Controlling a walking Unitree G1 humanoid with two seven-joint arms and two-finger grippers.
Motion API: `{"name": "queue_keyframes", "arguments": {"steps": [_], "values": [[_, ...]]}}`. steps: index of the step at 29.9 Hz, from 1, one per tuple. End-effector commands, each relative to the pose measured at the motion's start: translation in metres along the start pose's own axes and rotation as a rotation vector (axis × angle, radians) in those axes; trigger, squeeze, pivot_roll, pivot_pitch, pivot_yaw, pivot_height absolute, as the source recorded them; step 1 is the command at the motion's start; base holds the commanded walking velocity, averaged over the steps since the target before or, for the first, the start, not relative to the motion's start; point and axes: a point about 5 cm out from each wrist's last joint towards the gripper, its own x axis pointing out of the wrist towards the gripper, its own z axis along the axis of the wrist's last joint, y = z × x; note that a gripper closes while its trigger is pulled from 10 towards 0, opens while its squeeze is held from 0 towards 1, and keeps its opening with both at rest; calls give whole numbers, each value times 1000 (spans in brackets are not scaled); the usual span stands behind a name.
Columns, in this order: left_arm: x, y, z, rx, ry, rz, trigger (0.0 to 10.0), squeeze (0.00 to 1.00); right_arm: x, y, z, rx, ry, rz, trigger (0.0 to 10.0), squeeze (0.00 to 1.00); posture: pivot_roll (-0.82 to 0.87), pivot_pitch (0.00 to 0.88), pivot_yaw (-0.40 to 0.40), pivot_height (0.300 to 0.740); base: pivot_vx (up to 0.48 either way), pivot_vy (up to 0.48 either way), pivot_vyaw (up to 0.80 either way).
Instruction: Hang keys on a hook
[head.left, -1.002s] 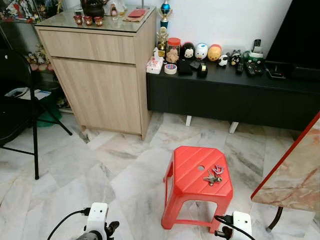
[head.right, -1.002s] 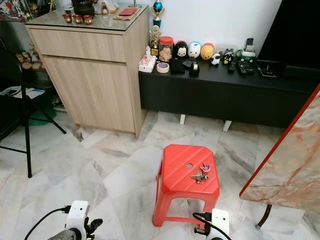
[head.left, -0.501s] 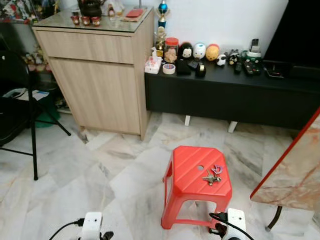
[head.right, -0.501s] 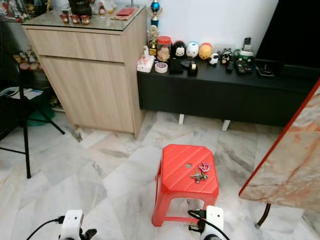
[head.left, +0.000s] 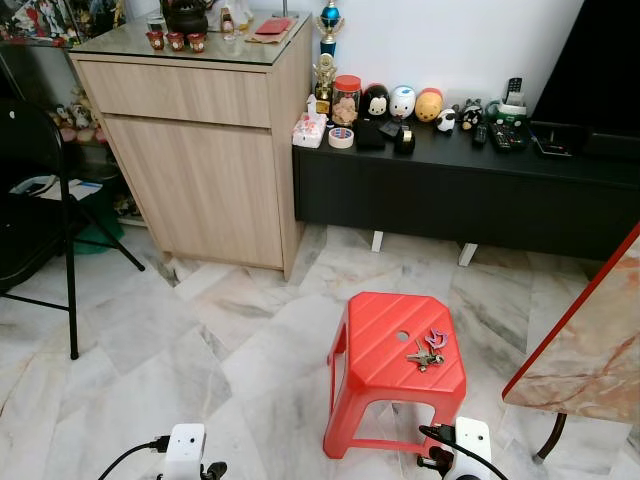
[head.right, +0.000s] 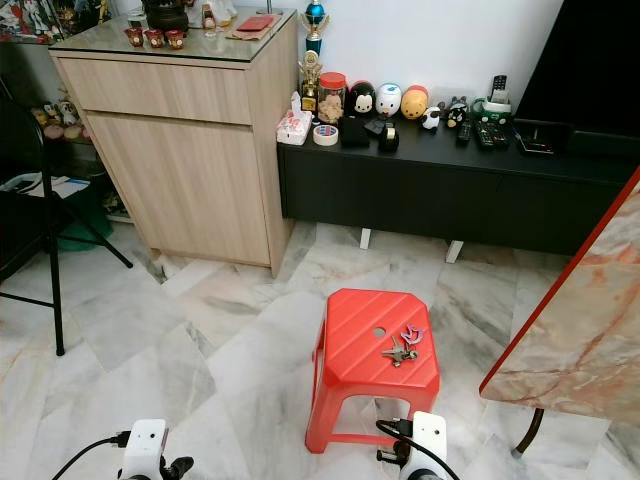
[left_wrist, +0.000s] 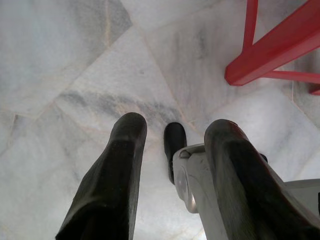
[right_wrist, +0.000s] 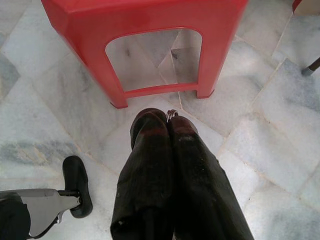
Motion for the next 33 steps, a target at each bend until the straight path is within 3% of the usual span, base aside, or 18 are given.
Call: {"name": "queue_keyframes", "arguments": {"steps": [1,33], "values": [[0,0,2,25,-7,-2,10000,0,-1,-4,-4,11,13,-12,10000,0,94,0,-47,740,0,-334,0],[2,-4,8,41,-25,-19,10000,0,0,-2,4,12,-22,-18,10000,0,93,0,-48,740,0,-339,0]]}}
